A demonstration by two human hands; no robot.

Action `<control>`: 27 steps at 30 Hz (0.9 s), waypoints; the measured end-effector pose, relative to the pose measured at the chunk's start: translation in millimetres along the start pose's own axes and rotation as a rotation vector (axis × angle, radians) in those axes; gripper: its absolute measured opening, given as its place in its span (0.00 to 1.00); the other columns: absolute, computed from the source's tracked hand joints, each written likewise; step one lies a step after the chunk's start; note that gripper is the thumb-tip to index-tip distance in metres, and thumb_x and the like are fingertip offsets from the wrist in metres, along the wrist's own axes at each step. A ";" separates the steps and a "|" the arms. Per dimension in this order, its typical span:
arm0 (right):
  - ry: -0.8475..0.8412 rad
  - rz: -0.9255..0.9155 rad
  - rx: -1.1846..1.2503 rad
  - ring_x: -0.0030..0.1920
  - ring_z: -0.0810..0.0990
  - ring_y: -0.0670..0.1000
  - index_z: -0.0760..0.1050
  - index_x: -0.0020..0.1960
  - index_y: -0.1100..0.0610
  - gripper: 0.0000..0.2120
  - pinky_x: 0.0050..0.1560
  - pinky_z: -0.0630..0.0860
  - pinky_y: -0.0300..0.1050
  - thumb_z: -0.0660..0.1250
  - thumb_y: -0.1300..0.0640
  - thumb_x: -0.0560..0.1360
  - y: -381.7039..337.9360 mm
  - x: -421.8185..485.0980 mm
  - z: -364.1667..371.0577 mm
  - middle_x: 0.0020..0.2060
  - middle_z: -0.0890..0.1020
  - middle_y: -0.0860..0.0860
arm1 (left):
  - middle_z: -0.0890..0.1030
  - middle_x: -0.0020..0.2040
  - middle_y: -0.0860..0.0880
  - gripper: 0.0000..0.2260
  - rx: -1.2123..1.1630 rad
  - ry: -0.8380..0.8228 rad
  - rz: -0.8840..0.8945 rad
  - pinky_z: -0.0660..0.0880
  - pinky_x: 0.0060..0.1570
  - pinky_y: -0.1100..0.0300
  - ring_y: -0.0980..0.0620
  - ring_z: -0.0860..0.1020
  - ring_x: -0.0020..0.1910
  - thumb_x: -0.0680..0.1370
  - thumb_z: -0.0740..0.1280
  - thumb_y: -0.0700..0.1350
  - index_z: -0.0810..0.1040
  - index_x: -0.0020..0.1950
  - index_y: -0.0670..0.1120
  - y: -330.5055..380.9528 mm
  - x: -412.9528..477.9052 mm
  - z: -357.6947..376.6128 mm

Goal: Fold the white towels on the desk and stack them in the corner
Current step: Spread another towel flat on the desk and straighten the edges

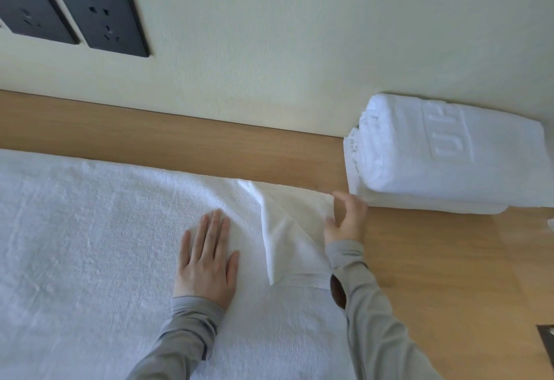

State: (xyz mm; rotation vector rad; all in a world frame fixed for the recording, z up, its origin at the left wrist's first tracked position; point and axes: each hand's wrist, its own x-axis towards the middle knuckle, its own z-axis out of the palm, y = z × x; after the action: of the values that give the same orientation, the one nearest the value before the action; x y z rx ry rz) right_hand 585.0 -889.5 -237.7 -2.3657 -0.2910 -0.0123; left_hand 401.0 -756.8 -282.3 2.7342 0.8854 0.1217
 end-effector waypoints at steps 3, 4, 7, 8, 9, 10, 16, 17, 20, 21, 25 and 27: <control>-0.065 -0.079 -0.150 0.58 0.73 0.58 0.75 0.59 0.62 0.21 0.61 0.69 0.55 0.68 0.71 0.66 5.3 1.1 8.8 0.55 0.76 0.58 | 0.64 0.73 0.45 0.27 0.006 -0.002 -0.005 0.56 0.70 0.45 0.45 0.63 0.72 0.80 0.43 0.54 0.64 0.73 0.42 0.5 0.7 -0.3; -0.075 -0.105 -0.186 0.58 0.73 0.59 0.75 0.59 0.62 0.21 0.61 0.68 0.55 0.67 0.71 0.67 6.6 4.2 11.9 0.55 0.76 0.58 | 0.64 0.73 0.45 0.27 0.007 -0.003 -0.004 0.56 0.70 0.45 0.45 0.63 0.72 0.80 0.43 0.54 0.64 0.73 0.42 0.5 0.6 -0.4; -0.180 -0.137 -0.368 0.62 0.70 0.57 0.72 0.64 0.59 0.21 0.63 0.65 0.49 0.66 0.67 0.71 11.4 22.0 18.1 0.60 0.74 0.56 | 0.64 0.73 0.45 0.26 0.004 0.003 -0.002 0.57 0.70 0.45 0.45 0.62 0.72 0.80 0.44 0.53 0.64 0.73 0.42 0.2 0.5 0.1; -0.224 -0.136 -0.450 0.63 0.69 0.56 0.71 0.64 0.58 0.20 0.63 0.64 0.47 0.65 0.64 0.73 13.2 28.7 18.9 0.61 0.74 0.55 | 0.64 0.74 0.45 0.26 0.002 0.003 -0.004 0.56 0.70 0.45 0.45 0.62 0.73 0.80 0.45 0.53 0.64 0.73 0.43 0.2 0.8 0.2; -0.263 -0.131 -0.519 0.63 0.68 0.55 0.71 0.65 0.56 0.20 0.62 0.64 0.47 0.65 0.62 0.73 14.9 34.6 20.1 0.61 0.73 0.55 | 0.64 0.74 0.46 0.26 0.002 0.003 -0.006 0.56 0.70 0.45 0.46 0.62 0.73 0.80 0.45 0.54 0.64 0.73 0.43 0.0 0.7 0.5; -0.299 -0.116 -0.562 0.63 0.68 0.55 0.71 0.64 0.55 0.19 0.62 0.64 0.47 0.65 0.61 0.73 15.6 40.3 21.0 0.60 0.73 0.54 | 0.64 0.74 0.46 0.26 0.001 0.006 -0.006 0.56 0.70 0.45 0.46 0.62 0.73 0.80 0.44 0.54 0.64 0.73 0.43 -0.3 0.5 0.7; -0.489 0.167 -0.531 0.61 0.71 0.57 0.74 0.58 0.57 0.16 0.62 0.70 0.48 0.66 0.62 0.70 0.2 71.5 21.9 0.59 0.73 0.56 | 0.64 0.74 0.45 0.26 0.010 0.011 -0.005 0.55 0.71 0.46 0.45 0.62 0.73 0.80 0.44 0.53 0.64 0.73 0.43 -0.9 -0.2 1.2; -0.443 0.139 -0.517 0.59 0.73 0.56 0.76 0.55 0.57 0.13 0.59 0.71 0.48 0.65 0.64 0.71 -2.4 70.8 21.3 0.56 0.76 0.55 | 0.64 0.74 0.45 0.26 0.012 0.016 -0.006 0.55 0.71 0.46 0.46 0.62 0.73 0.80 0.45 0.53 0.64 0.73 0.42 -1.4 0.0 1.0; -0.213 -0.075 -0.573 0.54 0.75 0.57 0.74 0.55 0.60 0.11 0.56 0.70 0.50 0.62 0.67 0.74 -3.3 49.2 15.9 0.52 0.78 0.57 | 0.65 0.73 0.45 0.26 0.018 0.025 0.000 0.55 0.71 0.46 0.45 0.63 0.72 0.79 0.48 0.52 0.64 0.73 0.42 -1.0 -0.6 2.1; -0.151 -0.174 -0.584 0.54 0.75 0.58 0.73 0.58 0.61 0.14 0.57 0.70 0.51 0.62 0.68 0.73 -3.0 38.6 12.6 0.52 0.77 0.58 | 0.65 0.73 0.45 0.26 0.019 0.027 0.004 0.56 0.70 0.46 0.45 0.63 0.72 0.79 0.49 0.52 0.65 0.73 0.42 -0.3 -1.1 2.5; -0.149 -0.514 -0.230 0.52 0.76 0.57 0.73 0.60 0.59 0.16 0.52 0.71 0.52 0.66 0.56 0.73 -17.4 -28.6 3.9 0.52 0.78 0.55 | 0.64 0.73 0.45 0.26 0.013 0.032 0.003 0.56 0.71 0.46 0.46 0.63 0.72 0.78 0.49 0.52 0.64 0.73 0.42 -1.0 -0.9 4.0; -0.278 -0.607 -0.231 0.59 0.74 0.54 0.70 0.63 0.56 0.23 0.56 0.68 0.51 0.61 0.43 0.73 -24.6 -72.8 7.7 0.58 0.77 0.53 | 0.64 0.73 0.45 0.26 0.015 0.033 0.000 0.56 0.70 0.46 0.46 0.63 0.72 0.78 0.49 0.52 0.64 0.73 0.42 -1.3 -0.4 3.7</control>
State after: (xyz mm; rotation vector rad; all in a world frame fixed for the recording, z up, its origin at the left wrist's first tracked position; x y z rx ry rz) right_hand 508.3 -881.9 -233.4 -2.4091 -1.1869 -0.0048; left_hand 400.5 -756.8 -286.3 2.7533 0.8985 0.1612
